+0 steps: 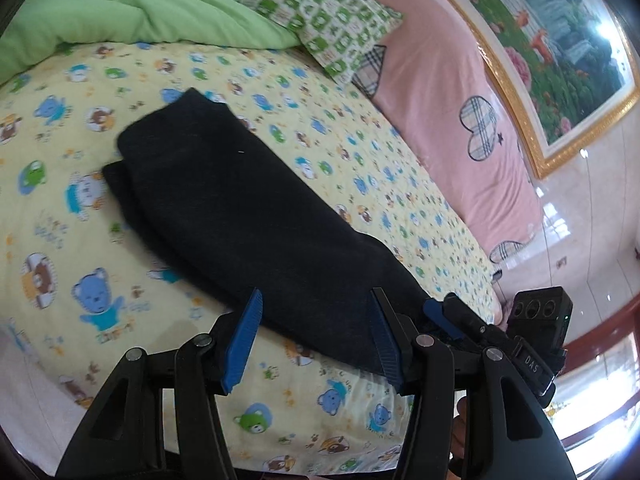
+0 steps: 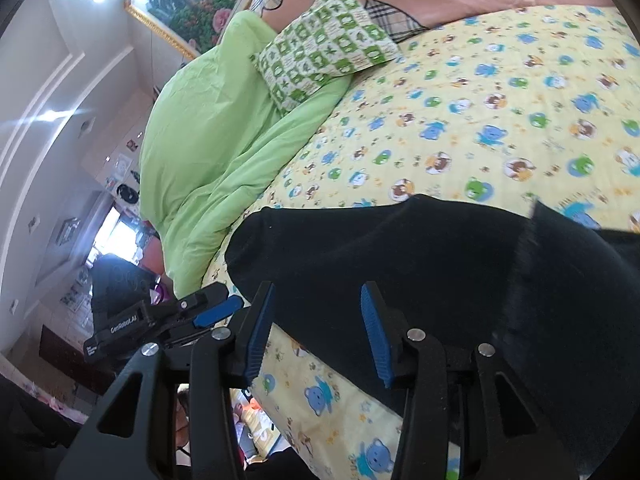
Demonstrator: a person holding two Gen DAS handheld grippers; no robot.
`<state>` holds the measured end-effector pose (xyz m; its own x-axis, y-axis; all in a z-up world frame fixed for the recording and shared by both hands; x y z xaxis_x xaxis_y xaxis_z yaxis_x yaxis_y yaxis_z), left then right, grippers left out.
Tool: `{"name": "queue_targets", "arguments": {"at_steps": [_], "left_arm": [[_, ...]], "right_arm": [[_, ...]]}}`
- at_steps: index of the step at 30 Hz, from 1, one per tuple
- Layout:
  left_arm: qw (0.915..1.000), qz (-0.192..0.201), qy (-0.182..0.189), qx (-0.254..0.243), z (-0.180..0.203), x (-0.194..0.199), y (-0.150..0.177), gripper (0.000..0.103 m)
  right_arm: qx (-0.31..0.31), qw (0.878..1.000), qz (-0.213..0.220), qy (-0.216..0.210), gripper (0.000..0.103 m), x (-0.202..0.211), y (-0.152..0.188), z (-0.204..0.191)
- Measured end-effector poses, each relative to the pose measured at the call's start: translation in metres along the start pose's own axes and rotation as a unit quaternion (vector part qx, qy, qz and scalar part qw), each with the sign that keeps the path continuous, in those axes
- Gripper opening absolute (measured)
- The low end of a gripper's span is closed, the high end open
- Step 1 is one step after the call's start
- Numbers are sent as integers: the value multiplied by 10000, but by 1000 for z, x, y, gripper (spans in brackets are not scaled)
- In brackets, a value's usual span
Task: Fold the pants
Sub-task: 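Lower the folded pants onto the quilt and open both grippers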
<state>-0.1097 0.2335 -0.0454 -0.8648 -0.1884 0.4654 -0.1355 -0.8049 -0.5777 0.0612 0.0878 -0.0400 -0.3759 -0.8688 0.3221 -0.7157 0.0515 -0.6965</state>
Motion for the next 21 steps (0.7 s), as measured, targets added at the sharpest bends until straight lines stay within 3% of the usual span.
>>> {"name": "queue_targets", "arguments": {"at_steps": [5, 21], "left_arm": [[9989, 231, -329, 249, -23, 13, -6, 59], [9916, 404, -641, 1050, -75, 15, -20, 64]], "right_arm": [[210, 9995, -183, -133, 46, -25, -5, -18], [566, 9953, -728, -292, 49, -85, -20, -44]]}}
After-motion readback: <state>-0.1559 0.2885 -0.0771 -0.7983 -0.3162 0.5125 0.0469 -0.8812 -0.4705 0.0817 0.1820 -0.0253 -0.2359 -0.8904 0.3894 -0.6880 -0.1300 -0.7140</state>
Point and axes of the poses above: each gripper's, at about its wrist camera, not at the fingertips, and x roughly against the way its jaws point, z to its right, y to its underside, the point moved 6 cm from there along -x, roughly the way its jaws point, and after that the axes turned 14 degrees about z, right-handed, at the moved point
